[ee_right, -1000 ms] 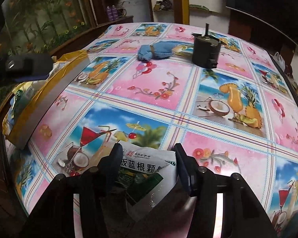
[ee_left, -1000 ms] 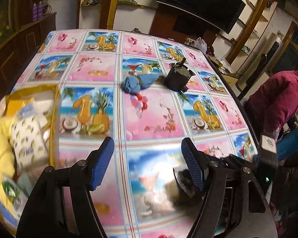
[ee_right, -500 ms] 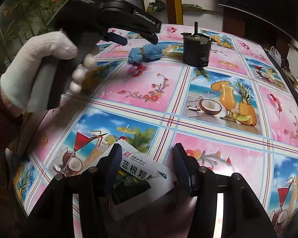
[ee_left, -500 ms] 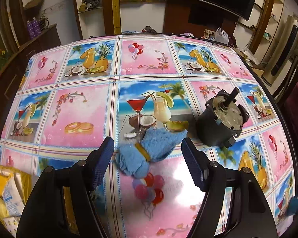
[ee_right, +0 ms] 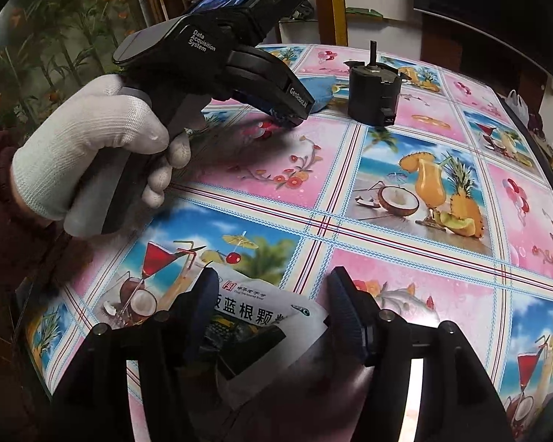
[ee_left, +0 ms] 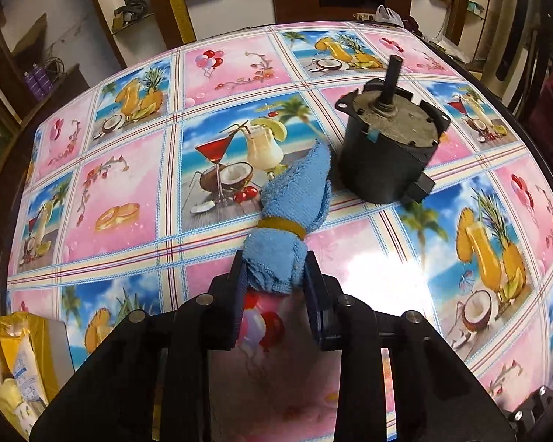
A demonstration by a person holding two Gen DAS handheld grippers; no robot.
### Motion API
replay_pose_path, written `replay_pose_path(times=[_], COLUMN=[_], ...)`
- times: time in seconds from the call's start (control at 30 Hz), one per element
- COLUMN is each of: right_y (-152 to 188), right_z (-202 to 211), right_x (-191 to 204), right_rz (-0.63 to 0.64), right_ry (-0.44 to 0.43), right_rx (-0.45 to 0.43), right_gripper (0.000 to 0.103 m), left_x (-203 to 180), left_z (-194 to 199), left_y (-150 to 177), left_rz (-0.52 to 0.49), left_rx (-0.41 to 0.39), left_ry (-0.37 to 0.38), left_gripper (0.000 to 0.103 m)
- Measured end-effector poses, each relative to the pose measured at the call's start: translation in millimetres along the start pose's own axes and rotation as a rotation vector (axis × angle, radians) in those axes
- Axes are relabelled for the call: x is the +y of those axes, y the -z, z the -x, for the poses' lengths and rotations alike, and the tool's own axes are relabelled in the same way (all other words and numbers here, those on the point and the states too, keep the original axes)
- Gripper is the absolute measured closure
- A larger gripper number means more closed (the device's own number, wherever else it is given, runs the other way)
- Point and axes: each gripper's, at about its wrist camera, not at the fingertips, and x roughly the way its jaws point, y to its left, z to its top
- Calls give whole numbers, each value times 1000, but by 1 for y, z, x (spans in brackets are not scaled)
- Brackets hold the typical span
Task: Organize soft objects
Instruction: 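Grasp the blue knitted towel with the left gripper and lift it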
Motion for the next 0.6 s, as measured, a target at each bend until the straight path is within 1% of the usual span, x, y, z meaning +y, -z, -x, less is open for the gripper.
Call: replay_pose_path(times=[0.03,0.07,0.1,0.17,0.2,0.3,0.43,0.47,0.53,0.6], right_y=[0,1,2,3,3,4,6,7,7,6], right_z=[0,0,0,2,4,10,14,14,14,13], right_x=[1,2,2,-2,-7,-36,-64,-66,-63,-57], right_rz=[7,18,31,27,4,-127,-262,-275,-263,-235], right_ry=[-12,-29,-53,-87,-113,-207,-279,-291,-281,-279], right_rx=[3,9,18,23,25,21,14,15,18,24], right_gripper=[33,24,21,21,21,21,21,21,21,21], left_x=[-3,-6,-8,-11,-12,-10,3,5,8,7], left_z=[2,5,8,16,21,33,49,53,60,61], left_y=[4,7,13,23,30,52,75,78,80,79], left_rz=[-11,-19,-23,-23,-25,-36,2,16,32,29], left_rx=[1,3,7,21,28,46,55,50,27,8], left_ry=[7,14,27,61,77,86,126,141,157,146], left_gripper=[77,77,77,77,77,77,77,75,74,70])
